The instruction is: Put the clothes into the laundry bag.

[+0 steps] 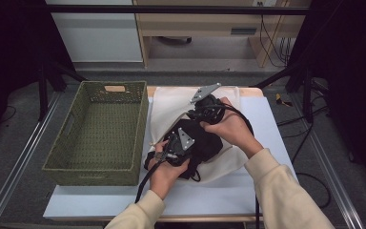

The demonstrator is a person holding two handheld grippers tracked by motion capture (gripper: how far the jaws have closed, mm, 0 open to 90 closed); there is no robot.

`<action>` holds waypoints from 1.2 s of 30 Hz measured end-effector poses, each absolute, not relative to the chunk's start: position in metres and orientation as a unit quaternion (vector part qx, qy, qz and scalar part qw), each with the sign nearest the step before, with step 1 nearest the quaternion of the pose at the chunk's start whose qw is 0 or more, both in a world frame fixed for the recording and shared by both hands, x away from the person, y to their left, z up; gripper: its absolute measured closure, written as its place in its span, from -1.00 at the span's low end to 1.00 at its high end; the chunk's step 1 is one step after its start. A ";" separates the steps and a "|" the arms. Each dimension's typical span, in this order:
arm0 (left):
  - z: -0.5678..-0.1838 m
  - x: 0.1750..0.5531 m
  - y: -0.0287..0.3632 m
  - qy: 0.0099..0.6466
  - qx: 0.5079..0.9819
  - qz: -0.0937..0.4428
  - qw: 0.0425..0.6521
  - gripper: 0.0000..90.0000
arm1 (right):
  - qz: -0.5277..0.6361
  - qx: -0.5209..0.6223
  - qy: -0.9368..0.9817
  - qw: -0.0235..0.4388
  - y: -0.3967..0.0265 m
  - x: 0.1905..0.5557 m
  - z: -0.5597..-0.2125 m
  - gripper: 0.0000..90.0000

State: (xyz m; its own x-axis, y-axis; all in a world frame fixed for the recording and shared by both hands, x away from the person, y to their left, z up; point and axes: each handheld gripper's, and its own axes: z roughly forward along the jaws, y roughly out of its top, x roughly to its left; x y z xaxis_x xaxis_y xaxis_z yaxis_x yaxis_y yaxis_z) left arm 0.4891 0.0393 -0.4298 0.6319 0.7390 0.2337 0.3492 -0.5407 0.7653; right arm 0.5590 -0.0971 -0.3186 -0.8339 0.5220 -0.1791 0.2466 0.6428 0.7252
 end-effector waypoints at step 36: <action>-0.438 0.494 0.038 0.339 0.828 0.278 0.350 0.36 | 0.357 0.210 0.890 0.190 -0.095 0.558 -0.318 0.93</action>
State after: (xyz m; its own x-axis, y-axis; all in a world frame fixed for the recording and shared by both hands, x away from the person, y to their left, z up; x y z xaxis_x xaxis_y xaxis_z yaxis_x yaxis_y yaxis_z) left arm 0.4943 0.0378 -0.4383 0.6154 0.7560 0.2229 0.3661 -0.5246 0.7686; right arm 0.5582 -0.0954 -0.3183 -0.8397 0.5098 -0.1874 0.2387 0.6564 0.7157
